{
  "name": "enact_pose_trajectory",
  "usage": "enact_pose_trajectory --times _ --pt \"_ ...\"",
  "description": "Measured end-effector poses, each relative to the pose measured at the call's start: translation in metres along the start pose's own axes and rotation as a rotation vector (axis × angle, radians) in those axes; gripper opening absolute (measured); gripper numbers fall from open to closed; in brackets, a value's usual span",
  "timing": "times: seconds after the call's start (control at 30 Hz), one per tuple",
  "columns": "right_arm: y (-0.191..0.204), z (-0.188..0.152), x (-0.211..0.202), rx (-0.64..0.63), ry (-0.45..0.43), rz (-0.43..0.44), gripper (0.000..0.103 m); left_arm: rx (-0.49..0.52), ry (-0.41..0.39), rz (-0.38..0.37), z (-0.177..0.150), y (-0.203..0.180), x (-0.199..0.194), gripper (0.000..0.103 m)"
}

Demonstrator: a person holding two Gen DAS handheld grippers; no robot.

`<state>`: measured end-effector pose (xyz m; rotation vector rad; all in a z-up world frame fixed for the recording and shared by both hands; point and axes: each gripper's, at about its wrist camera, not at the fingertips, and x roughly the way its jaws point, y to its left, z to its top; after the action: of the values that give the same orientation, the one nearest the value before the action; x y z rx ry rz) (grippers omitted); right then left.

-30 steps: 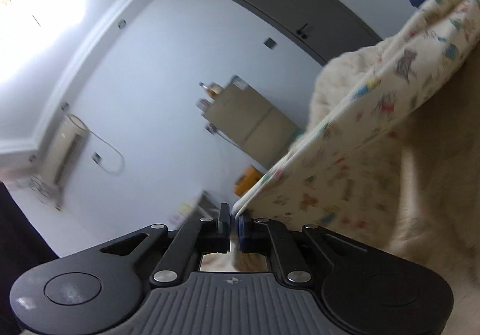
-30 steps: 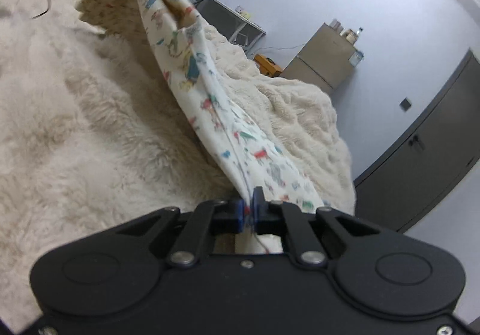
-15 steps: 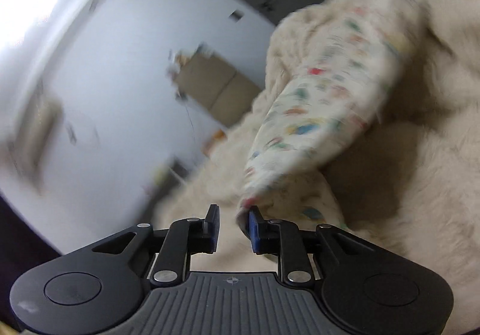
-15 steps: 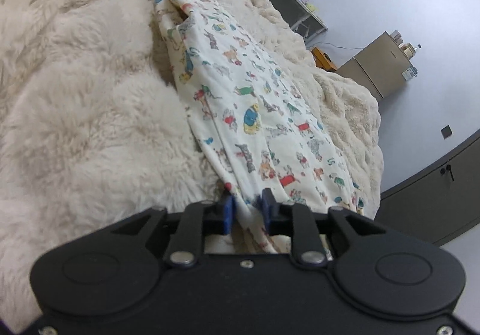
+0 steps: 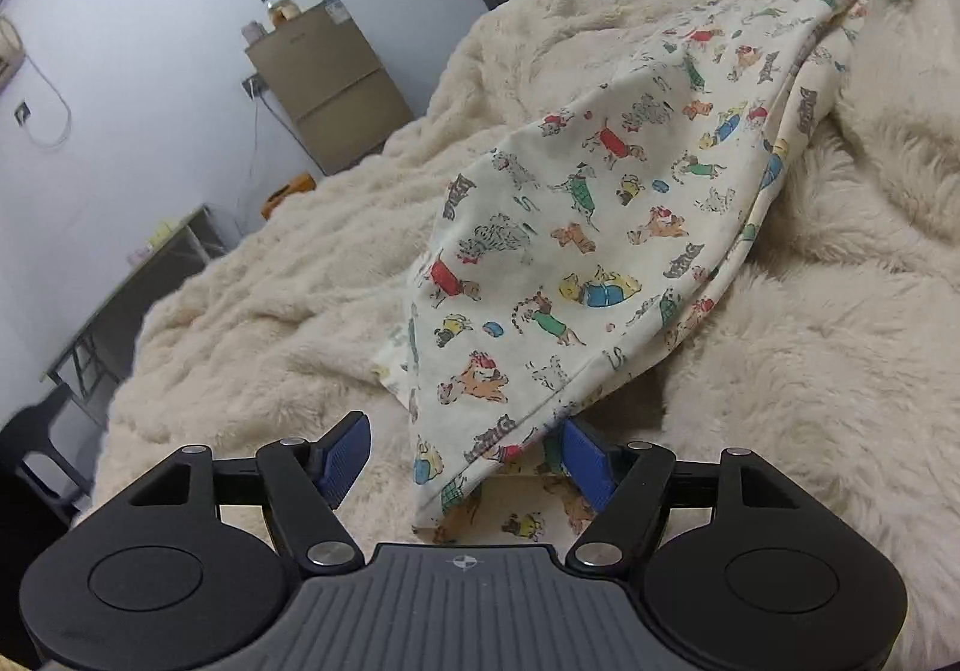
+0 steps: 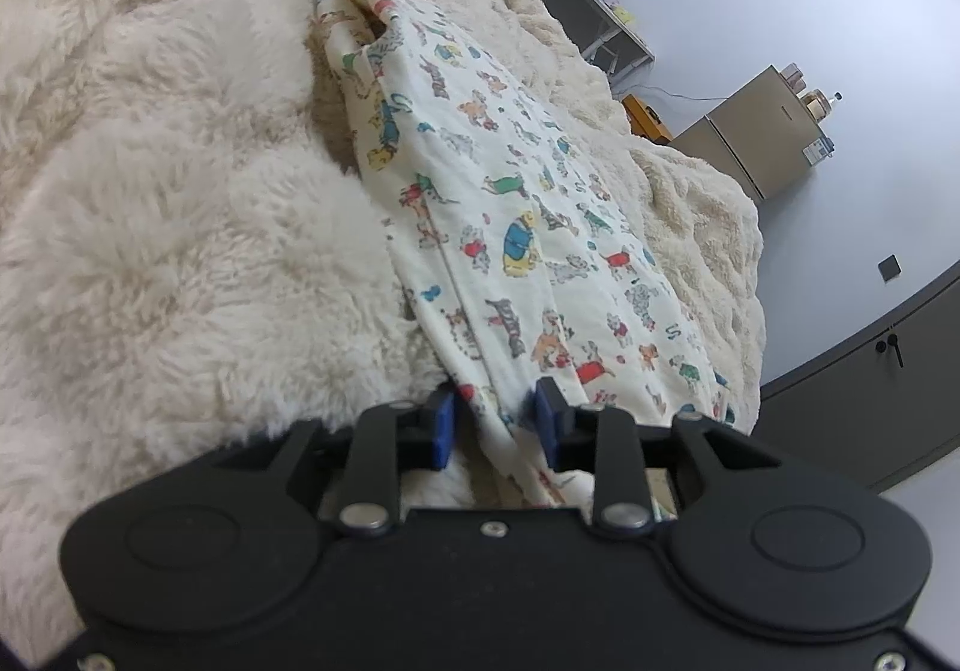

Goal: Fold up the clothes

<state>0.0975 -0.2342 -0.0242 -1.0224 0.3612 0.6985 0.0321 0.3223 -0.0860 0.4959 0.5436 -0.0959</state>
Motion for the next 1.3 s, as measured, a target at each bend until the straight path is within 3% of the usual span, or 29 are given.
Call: enact_pose_trajectory --times 0.1,0.17,0.3,0.43,0.53,0.67,0.73,0.77,0.83,0.9,0.97,1.0,1.1,1.23,1.3 --pt "0.001 0.001 0.003 0.002 0.003 0.002 0.028 0.059 -0.027 -0.027 0.003 -0.017 -0.005 0.072" --pt "0.003 0.001 0.003 0.000 0.005 0.000 0.028 0.123 -0.013 0.015 0.007 -0.029 0.004 0.077" --pt "0.004 0.001 0.002 -0.003 0.006 -0.004 0.029 0.233 0.042 0.130 0.007 -0.046 0.032 0.077" --pt "0.006 0.001 0.005 -0.004 0.010 -0.004 0.029 0.046 -0.007 0.192 0.010 -0.027 0.044 0.077" --pt "0.008 0.001 0.005 -0.005 0.014 -0.005 0.029 -0.198 -0.070 0.167 0.010 0.003 0.044 0.076" --pt "0.008 0.002 0.007 0.000 0.016 -0.003 0.029 -0.468 -0.141 0.161 0.004 0.041 0.044 0.066" --pt "0.009 0.002 0.007 0.002 0.018 -0.004 0.029 -0.452 -0.094 0.158 0.000 0.043 0.052 0.061" --pt "0.009 0.002 0.007 0.002 0.018 -0.004 0.029 -0.431 -0.055 0.155 -0.004 0.043 0.058 0.052" --pt "0.008 0.002 0.008 0.005 0.016 -0.004 0.029 -0.450 -0.001 0.095 -0.012 0.045 0.069 0.046" --pt "0.008 0.002 0.008 0.009 0.015 -0.001 0.029 -0.501 0.016 0.033 -0.018 0.049 0.074 0.034" --pt "0.007 0.003 0.009 0.007 0.016 0.000 0.029 -0.530 0.021 0.009 -0.017 0.058 0.078 0.011" --pt "0.008 0.004 0.009 0.004 0.016 -0.001 0.029 -0.509 0.022 0.028 -0.012 0.061 0.078 0.010" --pt "0.008 0.005 0.010 -0.005 0.017 -0.002 0.029 -0.253 -0.015 0.218 0.031 0.064 0.064 0.008" --pt "0.008 0.004 0.010 -0.003 0.014 -0.006 0.029 0.256 -0.211 0.612 0.108 0.053 0.019 0.008" --pt "0.009 0.002 0.010 0.001 0.012 -0.010 0.029 0.422 -0.260 0.740 0.107 0.036 0.008 0.008"
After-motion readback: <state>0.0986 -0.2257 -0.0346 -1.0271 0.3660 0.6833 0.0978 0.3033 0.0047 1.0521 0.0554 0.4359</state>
